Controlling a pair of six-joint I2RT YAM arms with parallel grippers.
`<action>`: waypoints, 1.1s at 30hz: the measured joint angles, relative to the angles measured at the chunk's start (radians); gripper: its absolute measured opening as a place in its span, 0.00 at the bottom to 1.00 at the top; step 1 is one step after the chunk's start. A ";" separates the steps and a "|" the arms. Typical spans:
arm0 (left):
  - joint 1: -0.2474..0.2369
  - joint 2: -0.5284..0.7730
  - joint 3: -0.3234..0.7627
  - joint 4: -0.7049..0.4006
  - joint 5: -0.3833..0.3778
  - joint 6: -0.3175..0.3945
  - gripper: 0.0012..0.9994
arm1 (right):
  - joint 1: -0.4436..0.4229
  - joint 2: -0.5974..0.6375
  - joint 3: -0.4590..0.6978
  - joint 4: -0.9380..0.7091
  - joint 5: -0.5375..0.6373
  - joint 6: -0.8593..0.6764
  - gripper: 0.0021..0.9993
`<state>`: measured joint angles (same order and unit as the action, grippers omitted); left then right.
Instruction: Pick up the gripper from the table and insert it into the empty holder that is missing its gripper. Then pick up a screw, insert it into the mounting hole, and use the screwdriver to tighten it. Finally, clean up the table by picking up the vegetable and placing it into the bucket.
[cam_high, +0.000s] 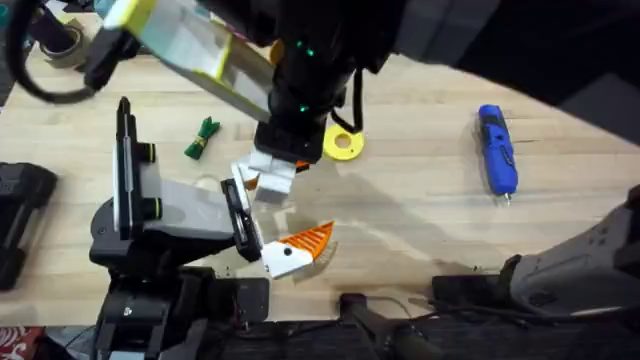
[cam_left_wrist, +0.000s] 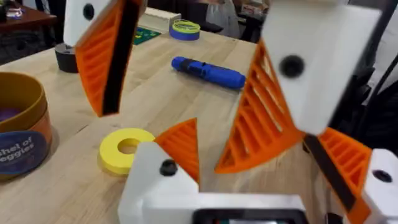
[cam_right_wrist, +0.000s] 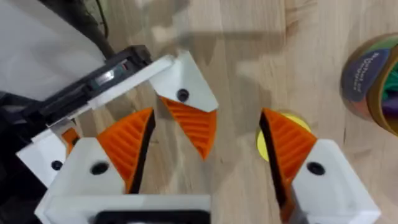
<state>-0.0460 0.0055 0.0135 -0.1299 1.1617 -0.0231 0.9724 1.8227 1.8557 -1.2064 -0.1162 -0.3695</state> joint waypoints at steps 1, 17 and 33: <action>0.000 0.000 0.000 0.000 0.000 0.000 0.99 | -0.005 -0.003 0.000 0.000 0.000 0.000 1.00; 0.000 0.000 0.000 0.001 -0.003 0.000 0.99 | -0.044 -0.147 0.000 0.049 0.000 0.033 1.00; 0.000 0.000 0.000 0.002 -0.005 0.000 0.99 | -0.224 -0.418 -0.330 0.242 -0.094 0.107 1.00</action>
<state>-0.0460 0.0055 0.0135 -0.1284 1.1570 -0.0231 0.7487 1.4051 1.5254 -0.9645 -0.2105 -0.2621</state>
